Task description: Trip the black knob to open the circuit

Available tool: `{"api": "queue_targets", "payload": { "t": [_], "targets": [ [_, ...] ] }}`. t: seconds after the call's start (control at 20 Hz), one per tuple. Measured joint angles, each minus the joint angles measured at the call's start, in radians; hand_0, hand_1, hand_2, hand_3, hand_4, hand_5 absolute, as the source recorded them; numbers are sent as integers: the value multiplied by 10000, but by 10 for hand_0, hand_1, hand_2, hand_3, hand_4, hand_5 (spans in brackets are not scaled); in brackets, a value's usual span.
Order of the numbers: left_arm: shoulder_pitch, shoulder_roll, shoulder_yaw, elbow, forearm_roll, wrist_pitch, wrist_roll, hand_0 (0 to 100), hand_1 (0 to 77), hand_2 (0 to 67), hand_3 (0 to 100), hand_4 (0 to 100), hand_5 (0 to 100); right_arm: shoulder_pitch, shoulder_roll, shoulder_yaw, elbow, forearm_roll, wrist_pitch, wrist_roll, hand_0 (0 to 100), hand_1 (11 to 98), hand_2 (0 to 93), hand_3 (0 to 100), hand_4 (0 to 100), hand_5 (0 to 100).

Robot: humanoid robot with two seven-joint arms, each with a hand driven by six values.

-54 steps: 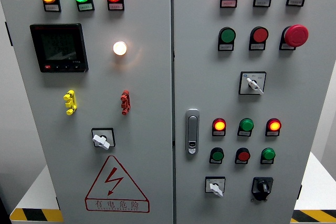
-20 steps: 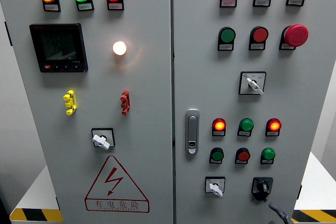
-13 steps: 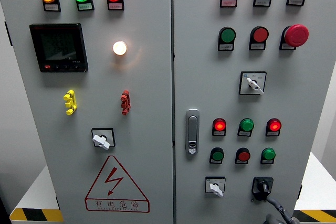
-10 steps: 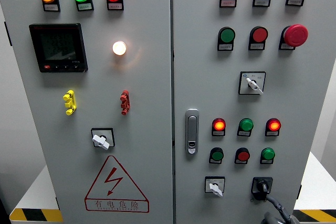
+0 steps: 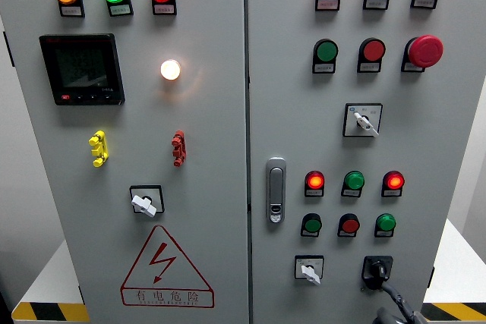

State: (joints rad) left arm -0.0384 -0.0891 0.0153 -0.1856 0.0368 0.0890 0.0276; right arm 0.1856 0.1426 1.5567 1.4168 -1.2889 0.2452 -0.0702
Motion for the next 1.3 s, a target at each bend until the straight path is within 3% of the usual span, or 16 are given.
{"api": "queue_targets", "payload": {
  "t": [0.35,0.65,1.3],
  "targets": [
    [0,0,0,0,0,0,0,0,0,194,263,97,86,5,0,-42,14,13,-1,-4,894,562,0,820,971,1000],
    [0,-2,0,0,0,0,0,0,0,194,263,97,86,88,0,-229,33,19,-263,-20,897,561,0,820,971,1000],
    [0,-12,0,0,0,0,0,0,0,194,263,97,86,92,0,-371,68,57,-288,-40,903,552,0,817,971,1000]
  ]
}}
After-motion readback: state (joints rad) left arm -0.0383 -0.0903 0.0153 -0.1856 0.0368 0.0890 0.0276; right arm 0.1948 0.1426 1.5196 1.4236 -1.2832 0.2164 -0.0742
